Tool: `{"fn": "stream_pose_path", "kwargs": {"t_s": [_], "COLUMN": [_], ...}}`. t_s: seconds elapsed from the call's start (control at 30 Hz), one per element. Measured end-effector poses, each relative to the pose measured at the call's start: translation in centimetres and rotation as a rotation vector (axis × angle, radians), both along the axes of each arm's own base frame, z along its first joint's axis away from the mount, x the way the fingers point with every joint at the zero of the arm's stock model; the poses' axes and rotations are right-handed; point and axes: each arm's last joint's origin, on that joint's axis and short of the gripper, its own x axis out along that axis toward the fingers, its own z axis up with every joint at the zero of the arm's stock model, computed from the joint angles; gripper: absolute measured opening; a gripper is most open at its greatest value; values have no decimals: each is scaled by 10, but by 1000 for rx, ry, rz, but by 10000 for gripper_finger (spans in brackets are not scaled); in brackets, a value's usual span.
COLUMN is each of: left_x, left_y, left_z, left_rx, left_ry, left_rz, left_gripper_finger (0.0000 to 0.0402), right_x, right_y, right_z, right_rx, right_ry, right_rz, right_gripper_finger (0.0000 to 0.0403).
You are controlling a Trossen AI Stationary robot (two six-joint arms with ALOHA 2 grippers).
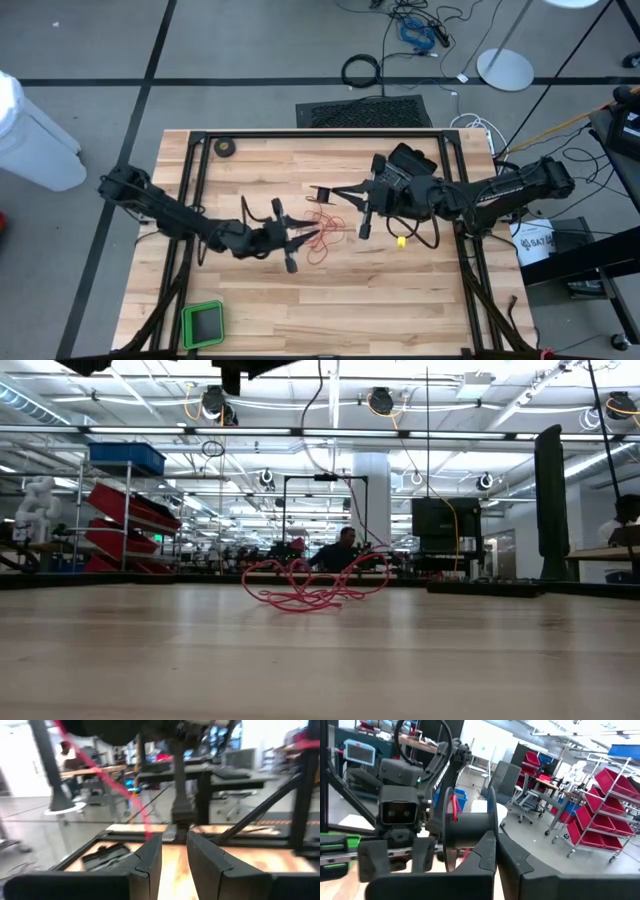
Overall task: Coil cords
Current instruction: Coil the red wire into the spool
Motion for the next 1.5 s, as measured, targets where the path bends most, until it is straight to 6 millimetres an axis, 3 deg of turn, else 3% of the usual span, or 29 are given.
{"fn": "stream_pose_path", "kwargs": {"t_s": [0.17,0.4,0.67,1.03,1.33,1.5], "left_x": [2,7,10,10,10,9], "left_y": [1,4,4,4,4,6], "left_z": [-9,-17,-18,-18,-18,-18], "left_rx": [111,129,90,80,79,50], "left_ry": [68,96,66,63,64,63], "left_rz": [151,182,79,70,74,136], "left_gripper_finger": [97,97,97,95,14,7], "right_x": [0,0,0,0,0,0], "right_y": [0,0,0,0,0,0], "right_z": [-3,-6,-6,-6,-6,-6], "right_rx": [-2,8,7,6,7,7], "right_ry": [35,53,54,54,54,54], "right_rz": [1,2,4,4,4,4], "right_gripper_finger": [0,0,0,0,0,0]}}
